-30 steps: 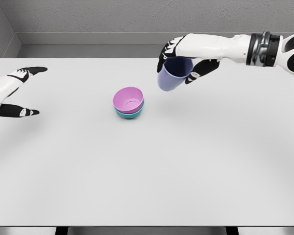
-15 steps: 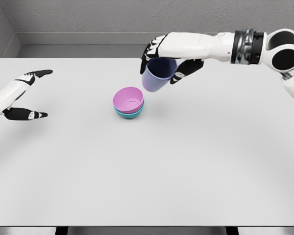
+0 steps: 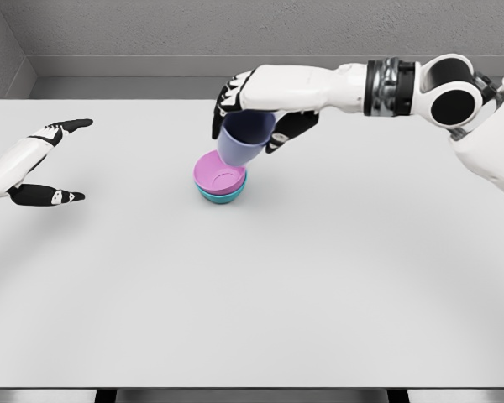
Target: Stacking bowl and cup with both arms
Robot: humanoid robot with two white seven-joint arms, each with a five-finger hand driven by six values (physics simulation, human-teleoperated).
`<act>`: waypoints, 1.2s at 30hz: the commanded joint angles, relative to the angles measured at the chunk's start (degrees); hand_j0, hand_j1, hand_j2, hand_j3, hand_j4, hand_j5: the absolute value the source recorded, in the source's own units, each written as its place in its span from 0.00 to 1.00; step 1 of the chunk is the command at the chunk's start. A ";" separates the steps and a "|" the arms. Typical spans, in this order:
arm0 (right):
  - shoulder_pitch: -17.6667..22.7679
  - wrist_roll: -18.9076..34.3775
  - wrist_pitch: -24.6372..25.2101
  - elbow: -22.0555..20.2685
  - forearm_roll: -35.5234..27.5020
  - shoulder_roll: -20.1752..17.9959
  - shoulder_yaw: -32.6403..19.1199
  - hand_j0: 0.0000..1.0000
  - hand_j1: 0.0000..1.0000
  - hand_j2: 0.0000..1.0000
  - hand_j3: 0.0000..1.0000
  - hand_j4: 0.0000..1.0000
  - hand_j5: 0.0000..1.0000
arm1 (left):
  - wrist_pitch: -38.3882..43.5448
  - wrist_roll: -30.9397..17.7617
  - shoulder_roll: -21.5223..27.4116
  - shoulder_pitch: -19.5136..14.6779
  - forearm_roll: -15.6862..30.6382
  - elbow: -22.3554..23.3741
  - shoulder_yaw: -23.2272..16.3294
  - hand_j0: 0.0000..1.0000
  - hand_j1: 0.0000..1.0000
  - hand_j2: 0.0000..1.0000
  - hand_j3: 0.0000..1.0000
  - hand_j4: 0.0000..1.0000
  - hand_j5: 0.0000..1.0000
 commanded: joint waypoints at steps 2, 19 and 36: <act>-0.09 -0.04 0.27 0.35 0.80 0.82 0.64 0.62 0.62 0.62 0.62 0.62 0.62 | 0.10 0.04 -0.01 0.00 0.45 0.10 0.01 1.00 1.00 1.00 1.00 1.00 1.00; -0.35 -0.04 0.19 6.06 3.53 5.30 1.69 0.62 0.62 0.62 0.62 0.62 0.62 | 0.10 -0.05 -1.16 -0.18 0.45 0.01 0.01 1.00 1.00 1.00 1.00 1.00 1.00; -0.62 -0.04 0.10 11.43 5.64 8.64 3.98 0.62 0.62 0.62 0.62 0.62 0.62 | 0.10 -0.05 -1.24 -0.18 0.45 -0.17 0.01 1.00 1.00 1.00 1.00 1.00 1.00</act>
